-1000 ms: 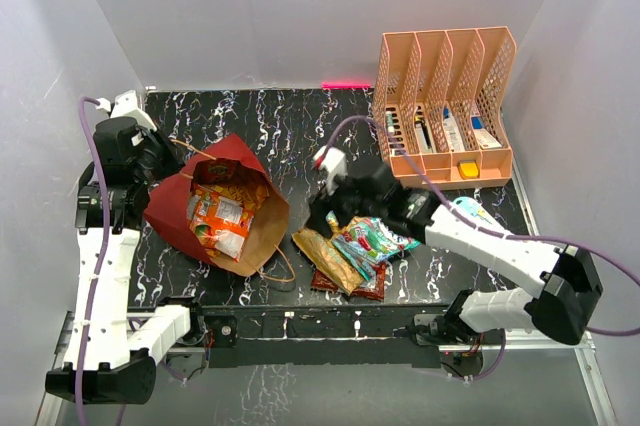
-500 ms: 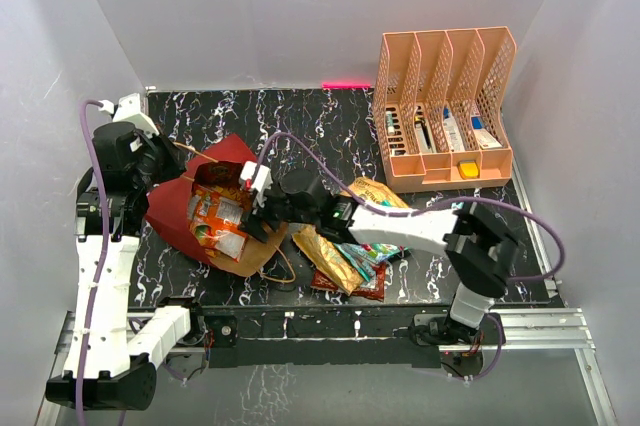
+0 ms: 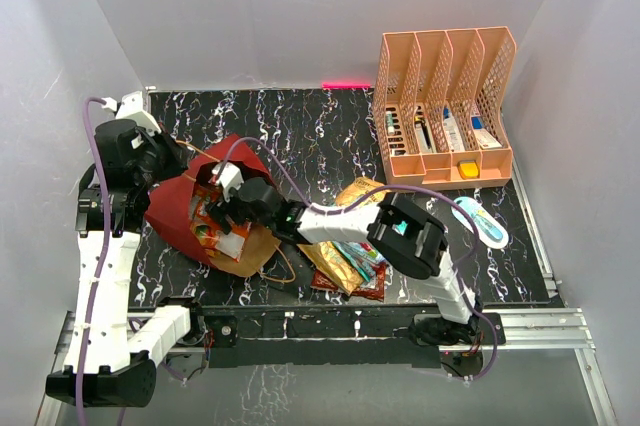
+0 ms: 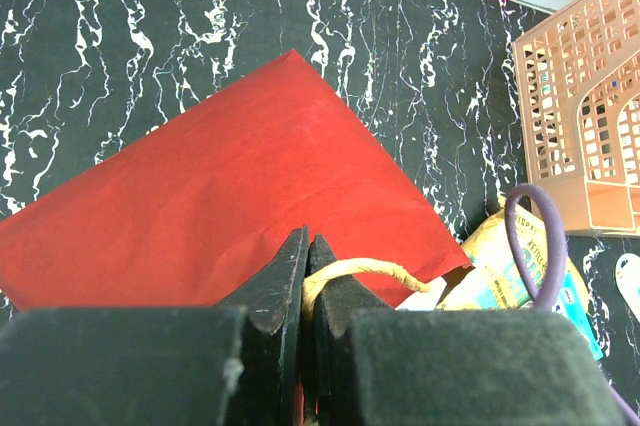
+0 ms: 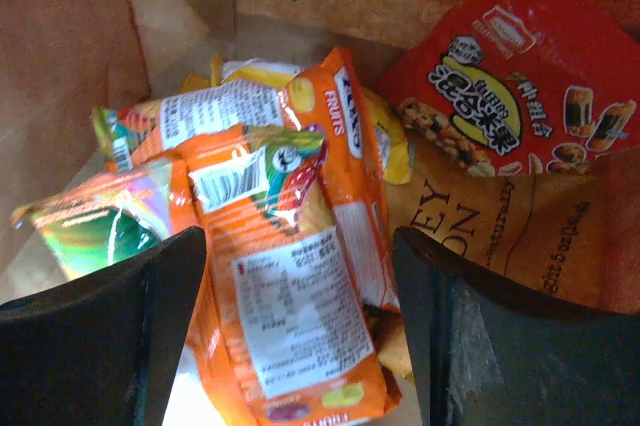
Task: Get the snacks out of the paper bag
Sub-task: Take out the snack from the paper bag.
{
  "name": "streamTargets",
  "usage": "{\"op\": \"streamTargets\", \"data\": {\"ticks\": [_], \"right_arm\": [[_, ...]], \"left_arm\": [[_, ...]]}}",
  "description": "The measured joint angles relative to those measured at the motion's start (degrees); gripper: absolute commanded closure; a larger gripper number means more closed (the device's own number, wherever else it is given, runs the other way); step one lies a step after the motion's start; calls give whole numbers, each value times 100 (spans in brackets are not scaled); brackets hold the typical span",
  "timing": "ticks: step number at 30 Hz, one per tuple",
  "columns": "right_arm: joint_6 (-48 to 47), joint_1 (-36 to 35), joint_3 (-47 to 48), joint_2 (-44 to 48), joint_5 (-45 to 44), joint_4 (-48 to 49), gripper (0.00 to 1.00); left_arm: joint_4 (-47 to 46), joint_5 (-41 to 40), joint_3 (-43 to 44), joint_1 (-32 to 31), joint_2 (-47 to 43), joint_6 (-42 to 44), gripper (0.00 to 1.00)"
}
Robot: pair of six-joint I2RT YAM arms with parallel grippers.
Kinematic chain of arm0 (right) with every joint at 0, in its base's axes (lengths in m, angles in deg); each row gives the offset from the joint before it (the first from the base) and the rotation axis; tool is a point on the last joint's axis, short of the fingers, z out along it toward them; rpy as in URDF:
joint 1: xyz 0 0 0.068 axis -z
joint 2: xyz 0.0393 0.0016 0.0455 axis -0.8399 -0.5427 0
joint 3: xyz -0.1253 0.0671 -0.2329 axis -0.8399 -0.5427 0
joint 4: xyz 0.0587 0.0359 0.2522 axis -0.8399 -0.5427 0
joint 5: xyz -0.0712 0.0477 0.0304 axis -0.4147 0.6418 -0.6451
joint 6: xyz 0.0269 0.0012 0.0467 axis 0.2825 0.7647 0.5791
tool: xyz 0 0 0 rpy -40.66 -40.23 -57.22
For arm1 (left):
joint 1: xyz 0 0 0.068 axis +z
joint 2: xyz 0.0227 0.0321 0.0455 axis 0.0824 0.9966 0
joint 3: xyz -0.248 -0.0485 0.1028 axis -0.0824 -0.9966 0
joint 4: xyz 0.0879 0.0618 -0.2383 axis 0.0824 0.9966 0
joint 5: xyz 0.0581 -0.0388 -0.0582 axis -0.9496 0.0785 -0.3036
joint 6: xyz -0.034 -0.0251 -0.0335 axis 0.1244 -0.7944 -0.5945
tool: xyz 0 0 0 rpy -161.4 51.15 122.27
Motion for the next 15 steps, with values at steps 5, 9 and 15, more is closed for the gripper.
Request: {"op": "streamTargets", "data": {"ticks": [5, 9, 15], "right_arm": [[-48, -46, 498, -402, -356, -26, 21], [-44, -68, 817, -658, -382, -33, 25], [90, -96, 1108, -872, -369, -168, 43]], "left_arm": [[-59, 13, 0, 0, 0, -11, 100], [-57, 11, 0, 0, 0, -13, 100], [-55, 9, 0, 0, -2, -13, 100]]}}
